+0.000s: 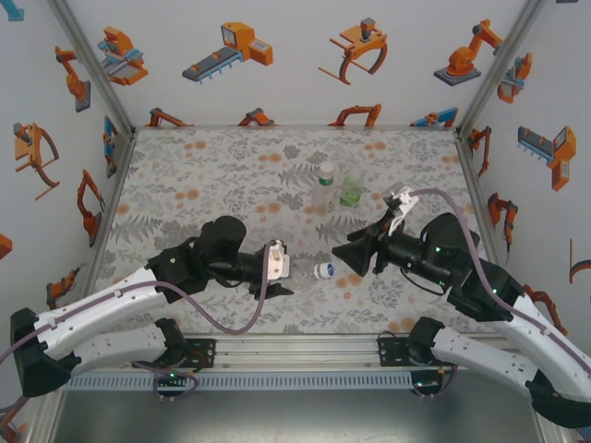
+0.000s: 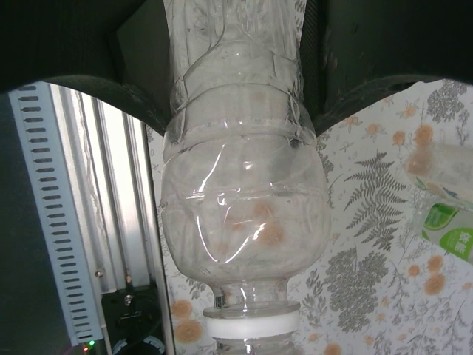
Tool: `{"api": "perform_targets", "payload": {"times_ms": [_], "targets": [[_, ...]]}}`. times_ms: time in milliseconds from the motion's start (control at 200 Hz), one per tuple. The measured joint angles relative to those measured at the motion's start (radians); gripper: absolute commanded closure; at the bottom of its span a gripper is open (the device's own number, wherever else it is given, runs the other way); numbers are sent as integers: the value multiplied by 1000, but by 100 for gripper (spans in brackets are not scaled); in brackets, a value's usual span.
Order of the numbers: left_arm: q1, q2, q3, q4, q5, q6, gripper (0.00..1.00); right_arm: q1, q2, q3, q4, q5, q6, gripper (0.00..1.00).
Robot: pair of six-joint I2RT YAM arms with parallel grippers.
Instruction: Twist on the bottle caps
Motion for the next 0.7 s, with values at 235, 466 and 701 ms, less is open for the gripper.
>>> {"api": "perform_targets", "payload": {"times_ms": [235, 466, 701], "targets": [[0, -19, 6, -14, 43, 3, 100, 0, 12, 22, -8, -274, -393, 46], [0, -23, 11, -31, 51, 3, 100, 0, 21, 15, -12, -465, -618, 44], [0, -29, 11, -31, 50, 3, 100, 0, 30, -45, -1, -509, -683, 49]]}}
